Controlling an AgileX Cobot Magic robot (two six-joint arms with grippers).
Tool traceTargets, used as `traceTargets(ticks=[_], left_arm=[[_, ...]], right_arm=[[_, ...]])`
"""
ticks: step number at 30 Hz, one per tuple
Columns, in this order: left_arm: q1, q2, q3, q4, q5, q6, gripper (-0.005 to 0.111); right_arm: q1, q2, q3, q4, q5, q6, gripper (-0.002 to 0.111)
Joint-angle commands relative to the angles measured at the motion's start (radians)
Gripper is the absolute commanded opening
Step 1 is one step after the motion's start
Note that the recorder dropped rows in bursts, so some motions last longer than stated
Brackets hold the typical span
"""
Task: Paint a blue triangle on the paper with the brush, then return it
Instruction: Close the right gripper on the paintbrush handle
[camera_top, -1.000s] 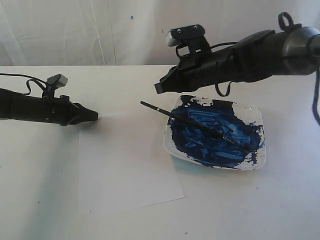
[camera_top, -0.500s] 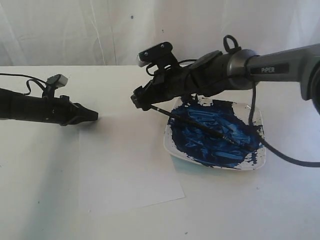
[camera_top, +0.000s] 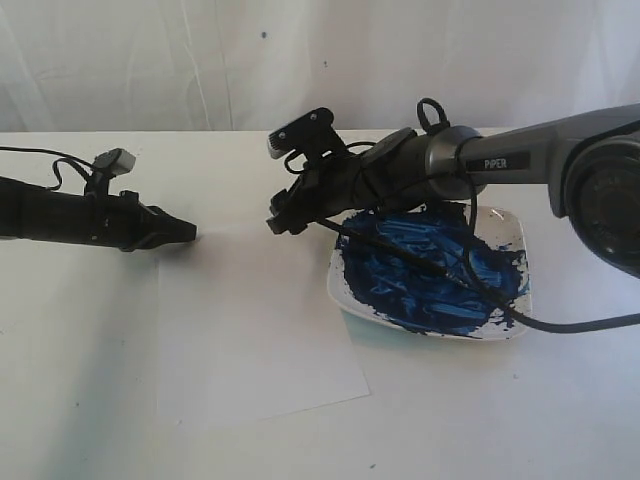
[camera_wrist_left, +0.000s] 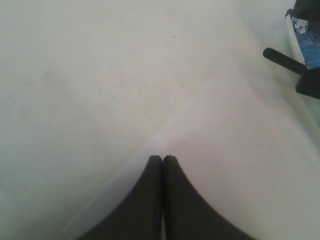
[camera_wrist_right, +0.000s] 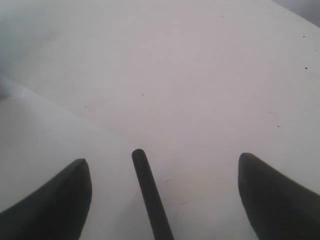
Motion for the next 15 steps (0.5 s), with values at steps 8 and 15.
traceTargets(ticks=[8, 15], left_arm=[[0.001, 0.01, 0.008, 0.035, -0.017, 0.004, 0.0], [0.001, 0.01, 0.008, 0.035, -0.015, 0.003, 0.0]], right_arm=[[0.0, 0.021, -0.002, -0.008, -0.009, -0.011, 0.07], [0.0, 0.024, 0.0, -0.008, -0.029, -0.011, 0.07]])
